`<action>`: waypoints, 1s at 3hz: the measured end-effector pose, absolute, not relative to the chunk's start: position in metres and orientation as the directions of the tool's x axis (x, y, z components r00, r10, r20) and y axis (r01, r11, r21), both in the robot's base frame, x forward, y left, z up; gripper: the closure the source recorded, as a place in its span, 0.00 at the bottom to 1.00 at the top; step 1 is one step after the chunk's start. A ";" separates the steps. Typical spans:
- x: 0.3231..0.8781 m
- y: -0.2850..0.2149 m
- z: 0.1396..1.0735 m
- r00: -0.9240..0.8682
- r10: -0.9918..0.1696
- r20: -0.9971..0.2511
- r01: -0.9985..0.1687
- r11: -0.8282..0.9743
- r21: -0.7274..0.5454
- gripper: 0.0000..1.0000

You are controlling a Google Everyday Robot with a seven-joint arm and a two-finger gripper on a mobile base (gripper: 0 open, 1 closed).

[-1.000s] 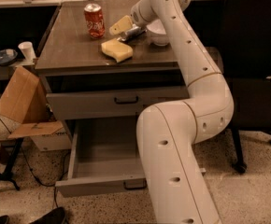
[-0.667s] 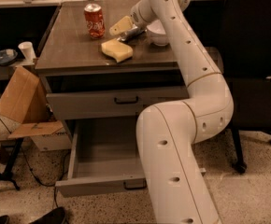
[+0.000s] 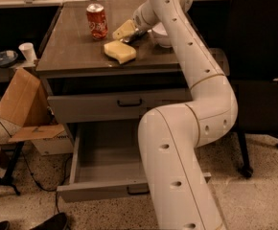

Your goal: Place redbull can into middle drawer

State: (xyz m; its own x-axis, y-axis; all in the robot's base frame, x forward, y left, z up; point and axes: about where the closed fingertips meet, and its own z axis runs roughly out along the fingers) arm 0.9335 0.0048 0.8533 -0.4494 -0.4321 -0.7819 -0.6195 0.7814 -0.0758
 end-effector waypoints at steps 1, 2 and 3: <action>0.934 0.005 0.853 -0.449 -0.435 -0.781 -0.619 0.781 -0.079 0.25; 0.935 0.003 0.856 -0.446 -0.436 -0.782 -0.615 0.784 -0.087 0.48; 0.937 0.000 0.866 -0.434 -0.431 -0.792 -0.604 0.791 -0.099 0.79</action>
Offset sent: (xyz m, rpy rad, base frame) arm 0.0346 -0.0136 0.0281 -0.0120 -0.0250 -0.0163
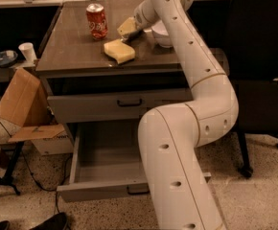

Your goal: Place redbull can into middle drawer

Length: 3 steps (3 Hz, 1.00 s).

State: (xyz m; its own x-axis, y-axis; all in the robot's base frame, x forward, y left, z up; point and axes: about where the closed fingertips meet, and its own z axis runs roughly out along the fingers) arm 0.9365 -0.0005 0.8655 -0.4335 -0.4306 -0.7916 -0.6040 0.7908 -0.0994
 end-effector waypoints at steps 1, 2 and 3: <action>0.938 -0.004 0.878 -0.417 -0.423 -0.804 -0.593 0.797 -0.111 1.00; 0.939 -0.004 0.891 -0.398 -0.418 -0.817 -0.587 0.800 -0.123 1.00; 0.939 -0.001 0.907 -0.371 -0.410 -0.833 -0.586 0.800 -0.133 1.00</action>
Offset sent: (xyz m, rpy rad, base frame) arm 0.0121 -0.0115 0.0573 0.0164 -0.0972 -0.0245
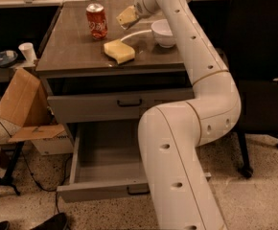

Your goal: Place redbull can into middle drawer

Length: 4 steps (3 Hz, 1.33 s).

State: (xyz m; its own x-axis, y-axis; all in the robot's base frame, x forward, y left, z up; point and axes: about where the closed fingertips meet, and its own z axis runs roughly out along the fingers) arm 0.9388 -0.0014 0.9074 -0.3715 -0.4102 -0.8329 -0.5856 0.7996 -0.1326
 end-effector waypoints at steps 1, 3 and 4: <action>0.938 0.001 0.917 -0.355 -0.408 -0.841 -0.587 0.798 -0.139 1.00; 0.939 0.030 0.964 -0.268 -0.392 -0.880 -0.585 0.792 -0.175 1.00; 0.943 0.044 0.981 -0.237 -0.351 -0.906 -0.569 0.806 -0.163 1.00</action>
Offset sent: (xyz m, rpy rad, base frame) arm 0.0158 0.0160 0.0689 0.0106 -0.0993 0.0176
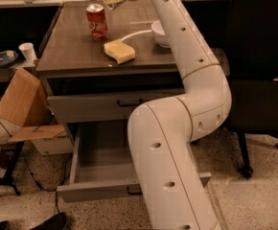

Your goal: Place redbull can into middle drawer

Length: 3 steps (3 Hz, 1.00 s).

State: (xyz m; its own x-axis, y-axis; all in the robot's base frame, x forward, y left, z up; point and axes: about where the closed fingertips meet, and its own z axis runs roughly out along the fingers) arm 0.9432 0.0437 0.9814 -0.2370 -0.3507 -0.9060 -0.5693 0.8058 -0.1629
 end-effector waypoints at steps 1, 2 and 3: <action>0.949 0.062 1.003 -0.191 -0.277 -0.942 -0.560 0.818 -0.127 1.00; 0.948 0.078 1.026 -0.140 -0.222 -0.965 -0.569 0.816 -0.105 1.00; 0.938 0.103 1.050 -0.086 -0.188 -0.978 -0.610 0.786 -0.097 1.00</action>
Offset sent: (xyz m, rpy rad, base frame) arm 0.0057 0.0482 0.0835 0.2216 -0.1685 0.0361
